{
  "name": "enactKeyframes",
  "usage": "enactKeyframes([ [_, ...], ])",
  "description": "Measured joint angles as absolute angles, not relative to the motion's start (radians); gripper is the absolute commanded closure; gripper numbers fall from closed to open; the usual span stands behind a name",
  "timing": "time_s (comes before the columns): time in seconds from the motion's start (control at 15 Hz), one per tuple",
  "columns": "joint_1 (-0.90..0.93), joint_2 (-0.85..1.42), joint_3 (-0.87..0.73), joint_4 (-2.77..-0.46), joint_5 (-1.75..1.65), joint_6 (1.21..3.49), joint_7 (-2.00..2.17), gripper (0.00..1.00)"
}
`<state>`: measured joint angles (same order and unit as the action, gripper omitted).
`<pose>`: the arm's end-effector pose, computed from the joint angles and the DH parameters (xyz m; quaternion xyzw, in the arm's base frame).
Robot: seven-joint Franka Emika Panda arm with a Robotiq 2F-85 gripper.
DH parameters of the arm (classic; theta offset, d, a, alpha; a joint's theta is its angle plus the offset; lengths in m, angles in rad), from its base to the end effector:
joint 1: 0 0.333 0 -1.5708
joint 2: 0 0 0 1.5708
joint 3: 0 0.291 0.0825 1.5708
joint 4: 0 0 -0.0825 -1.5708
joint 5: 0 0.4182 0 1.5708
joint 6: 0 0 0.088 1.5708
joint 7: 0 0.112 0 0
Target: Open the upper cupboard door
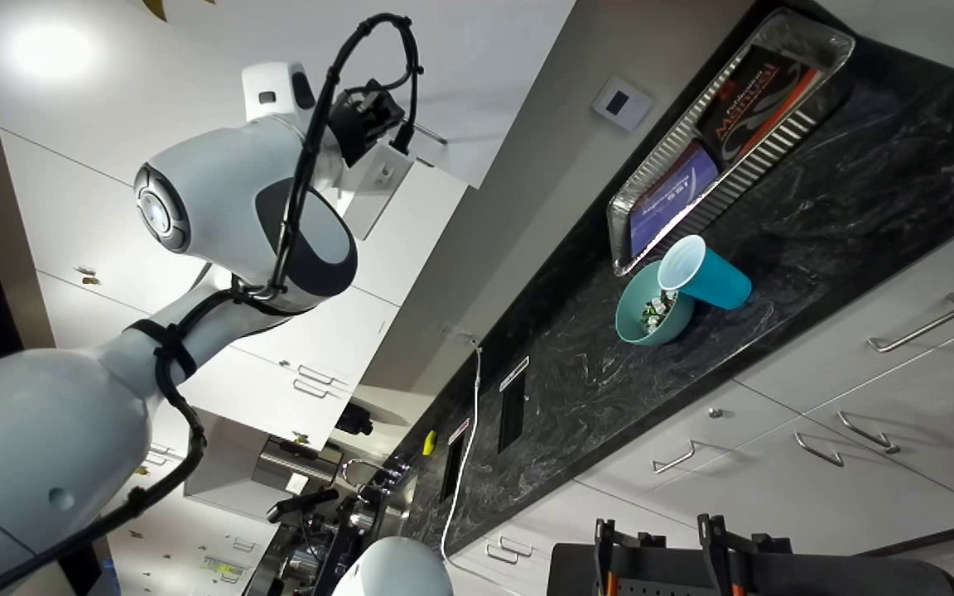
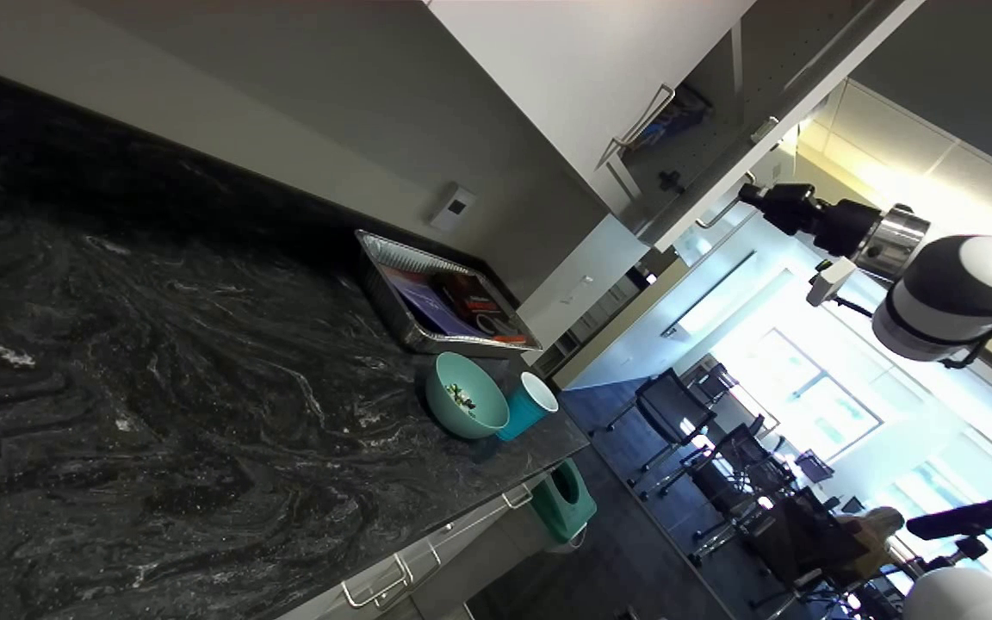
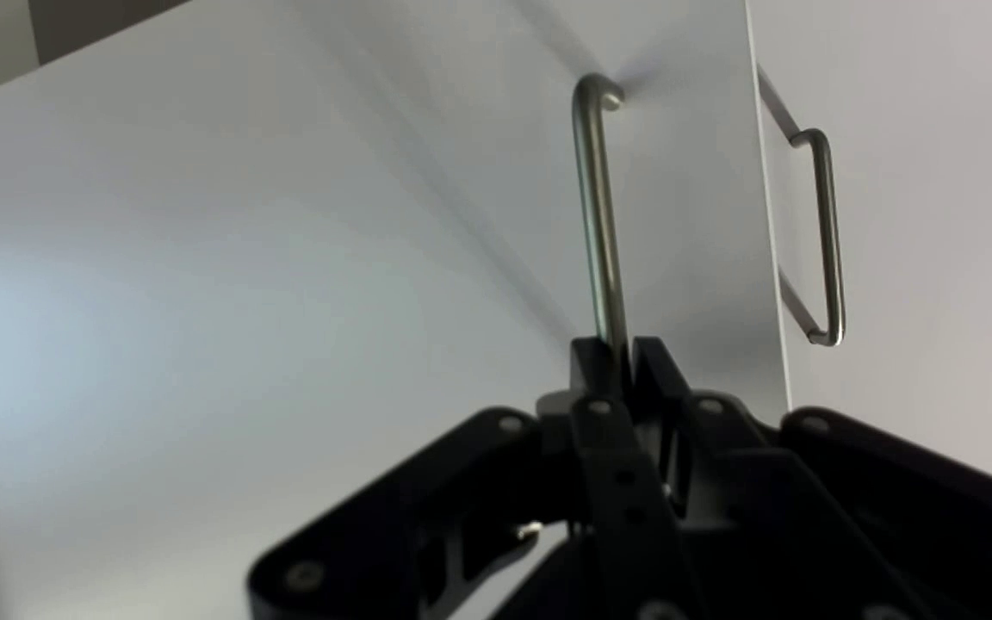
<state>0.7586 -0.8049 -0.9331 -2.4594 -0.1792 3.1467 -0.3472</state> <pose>0.4740 -0.1446 0.5682 -0.7940 -0.0337 -0.5992 0.0968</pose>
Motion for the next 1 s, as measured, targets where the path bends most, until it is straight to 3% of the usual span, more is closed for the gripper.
enactKeyframes([
  [1.0,0.537,-1.086,-0.964,-2.479,-0.178,2.879,-0.547,0.97],
])
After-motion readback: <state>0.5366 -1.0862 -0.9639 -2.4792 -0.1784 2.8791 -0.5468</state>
